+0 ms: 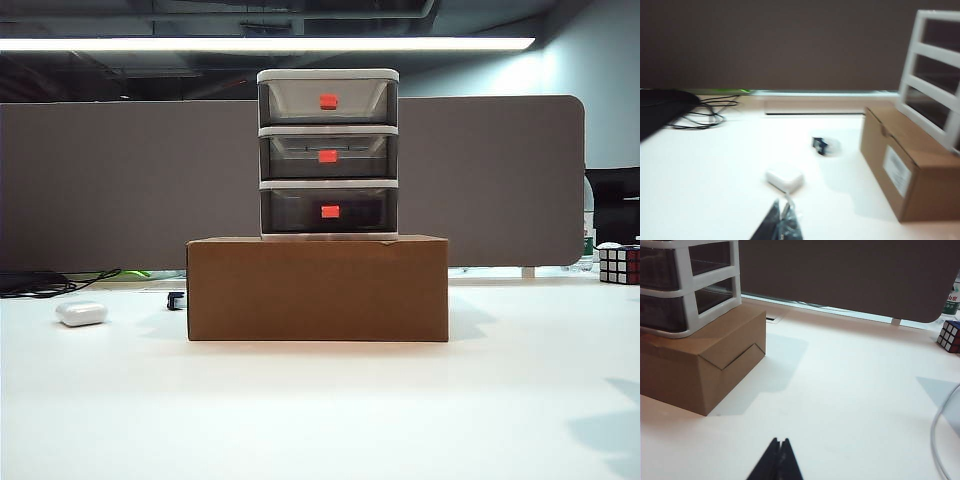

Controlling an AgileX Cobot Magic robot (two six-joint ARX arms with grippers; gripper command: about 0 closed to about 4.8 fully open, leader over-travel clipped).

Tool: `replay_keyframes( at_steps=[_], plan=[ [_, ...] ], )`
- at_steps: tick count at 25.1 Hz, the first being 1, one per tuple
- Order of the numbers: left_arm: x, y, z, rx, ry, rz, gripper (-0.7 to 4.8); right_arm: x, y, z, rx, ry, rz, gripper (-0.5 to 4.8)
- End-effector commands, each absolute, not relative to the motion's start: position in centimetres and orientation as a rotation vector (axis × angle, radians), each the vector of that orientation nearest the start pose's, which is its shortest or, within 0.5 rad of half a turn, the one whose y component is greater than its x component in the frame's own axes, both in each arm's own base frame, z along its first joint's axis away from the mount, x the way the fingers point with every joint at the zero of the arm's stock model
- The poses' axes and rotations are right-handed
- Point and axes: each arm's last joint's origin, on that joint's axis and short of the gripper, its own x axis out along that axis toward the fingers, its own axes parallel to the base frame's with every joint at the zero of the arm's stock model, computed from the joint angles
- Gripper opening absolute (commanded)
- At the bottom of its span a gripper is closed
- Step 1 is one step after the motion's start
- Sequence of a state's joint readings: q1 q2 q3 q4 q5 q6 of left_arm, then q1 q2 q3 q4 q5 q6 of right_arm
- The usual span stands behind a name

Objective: Open the third layer of the drawer on the table, pick up a pack of napkins on the table and put it in, and finally close the drawer.

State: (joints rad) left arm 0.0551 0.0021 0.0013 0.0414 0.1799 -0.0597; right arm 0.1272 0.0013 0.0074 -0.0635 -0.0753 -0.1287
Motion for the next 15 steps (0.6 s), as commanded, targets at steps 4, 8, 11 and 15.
replay_keyframes(
  at_steps=[4,8,11,15],
  plan=[
    [9.69,0.09,17.11,-0.135,-0.050,-0.127,-0.05,9.65,1.34,16.00,-0.127,0.025,0.210,-0.06],
    [9.69,0.09,17.10,-0.135,-0.049,-0.127,-0.05,9.65,1.34,15.93,-0.127,0.033,0.211,-0.06],
    [9.69,0.09,17.10,-0.135,-0.049,-0.127,-0.05,9.64,1.34,15.87,-0.127,0.039,0.211,-0.06],
    [9.69,0.09,17.10,-0.135,-0.049,-0.127,-0.05,9.64,1.34,15.85,-0.127,0.041,0.212,-0.06]
  ],
)
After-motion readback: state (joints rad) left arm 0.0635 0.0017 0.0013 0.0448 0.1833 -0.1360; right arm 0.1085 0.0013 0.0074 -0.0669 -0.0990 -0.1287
